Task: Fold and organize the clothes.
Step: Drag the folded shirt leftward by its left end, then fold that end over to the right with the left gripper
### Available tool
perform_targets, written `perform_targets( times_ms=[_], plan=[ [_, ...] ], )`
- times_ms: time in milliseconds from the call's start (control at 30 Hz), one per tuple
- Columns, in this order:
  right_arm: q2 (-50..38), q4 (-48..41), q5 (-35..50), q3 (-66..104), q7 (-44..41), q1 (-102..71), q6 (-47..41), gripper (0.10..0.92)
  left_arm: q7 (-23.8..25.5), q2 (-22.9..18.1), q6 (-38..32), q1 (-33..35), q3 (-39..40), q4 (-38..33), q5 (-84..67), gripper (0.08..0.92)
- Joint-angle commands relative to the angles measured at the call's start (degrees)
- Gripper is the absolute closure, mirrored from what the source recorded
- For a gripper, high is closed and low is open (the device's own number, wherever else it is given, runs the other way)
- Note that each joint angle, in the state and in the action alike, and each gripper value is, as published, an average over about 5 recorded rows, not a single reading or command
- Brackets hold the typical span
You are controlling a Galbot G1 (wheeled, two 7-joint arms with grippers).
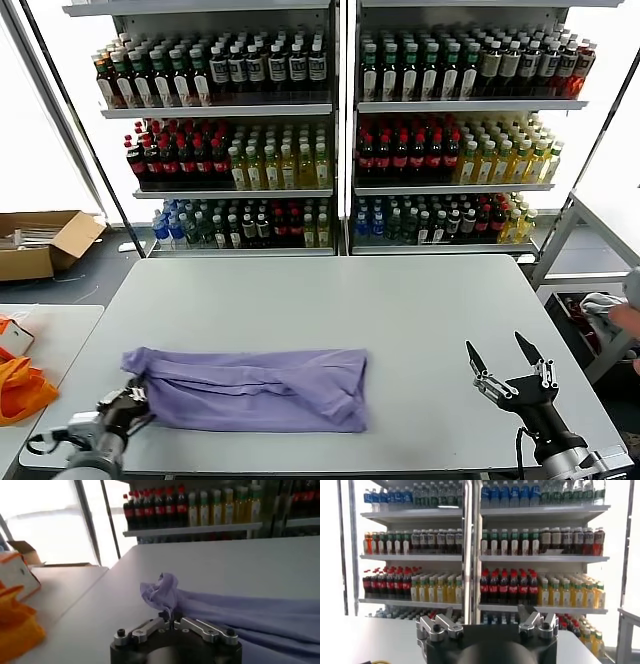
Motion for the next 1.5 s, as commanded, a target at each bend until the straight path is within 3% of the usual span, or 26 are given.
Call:
perform_targets(
  times_ms=[33, 167, 300, 533, 700, 967, 1267, 1500],
  plan=[
    [-0.07, 0.24, 0.39, -0.36, -0.01, 0.16, 0.02, 0.203, 16.86, 14.78, -2.20, -3.21, -17.78, 9.45, 0.53, 0.906],
    [0.16, 0.42, 0.42, -0.67, -0.04, 0.15, 0.10, 0.203, 18.27, 18.46, -1.85, -4.73, -18.60, 9.01, -1.36, 0.906],
    [0.41, 0.60, 0.40, -0.59, -0.07, -0.23, 0.29, 0.203, 17.56, 18.03, -0.02, -4.85, -15.54, 2.87, -3.67, 0.906],
    [1.47, 0.80, -0.11, -0.82, -0.15, -1.29, 0.82, 0.203, 14.79, 9.18, 2.20, -1.62, -4.65, -11.45, -3.09, 0.906],
    [2.31, 0.97, -0.33, -1.47, -0.24, -2.23, 1.18, 0.203, 12.20, 3.34, 2.13, -0.18, 5.56, -15.99, 0.14, 0.906],
    [2.90, 0.58, -0.99, -2.54, -0.37, -3.28, 2.07, 0.203, 8.08, -3.90, 2.72, -2.60, 15.77, -14.29, 1.78, 0.906],
    [1.97, 0.62, -0.87, -2.55, -0.34, -2.84, 1.91, 0.203, 7.19, -6.20, 3.16, -6.05, 23.34, -2.50, 1.84, 0.906],
    [1.25, 0.30, -0.64, -1.98, -0.21, -2.25, 1.62, 0.203, 7.97, -6.84, 3.33, -3.70, 24.48, -3.62, 1.49, 0.851]
  ],
)
